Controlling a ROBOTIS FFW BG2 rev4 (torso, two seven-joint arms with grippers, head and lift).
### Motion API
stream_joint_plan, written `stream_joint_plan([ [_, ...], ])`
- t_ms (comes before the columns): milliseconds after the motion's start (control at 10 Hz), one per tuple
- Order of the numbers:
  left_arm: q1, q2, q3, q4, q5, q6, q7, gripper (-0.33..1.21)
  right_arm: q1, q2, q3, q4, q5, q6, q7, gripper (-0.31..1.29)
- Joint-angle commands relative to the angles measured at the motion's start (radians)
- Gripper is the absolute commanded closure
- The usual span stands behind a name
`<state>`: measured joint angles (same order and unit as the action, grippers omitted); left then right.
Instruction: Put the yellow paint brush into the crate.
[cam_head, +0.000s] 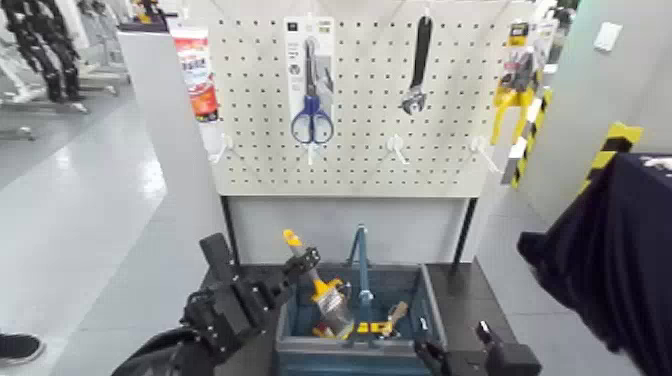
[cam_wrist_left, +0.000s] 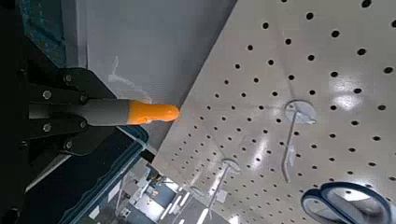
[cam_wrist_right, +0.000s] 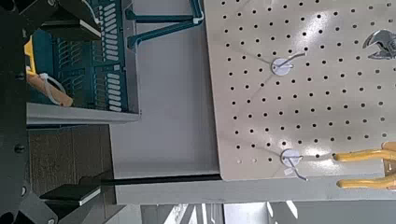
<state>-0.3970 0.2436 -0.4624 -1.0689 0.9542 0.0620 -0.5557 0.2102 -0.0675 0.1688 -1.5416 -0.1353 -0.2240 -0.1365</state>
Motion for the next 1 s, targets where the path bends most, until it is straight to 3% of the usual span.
stream_joint_plan([
  [100,-0.006,-0.001,-0.024,0.014,0.029,0.019,0.008,1.2,0.0,0.0,0.0,0.001,-0.001,0.0,0.0,0.14],
  [300,-0.008,0.0,-0.038,0.014,0.047,0.03,0.04,1.14,0.001,0.0,0.0,0.001,-0.001,0.0,0.0,0.14],
  [400,-0.008,0.002,-0.039,0.007,0.055,0.041,0.056,1.03,0.001,0.0,0.0,0.001,-0.003,-0.002,0.0,0.15],
  [600,-0.005,0.003,-0.042,-0.011,0.07,0.042,0.079,0.45,0.001,0.0,-0.002,0.001,-0.004,-0.002,0.0,0.14],
  [800,0.006,0.006,-0.038,-0.046,0.072,0.035,0.125,0.11,0.003,0.0,-0.002,0.0,-0.004,-0.002,0.0,0.15],
  [1000,0.021,0.011,-0.018,-0.088,0.046,0.016,0.166,0.09,0.003,0.0,-0.003,0.0,-0.004,-0.002,0.0,0.15],
])
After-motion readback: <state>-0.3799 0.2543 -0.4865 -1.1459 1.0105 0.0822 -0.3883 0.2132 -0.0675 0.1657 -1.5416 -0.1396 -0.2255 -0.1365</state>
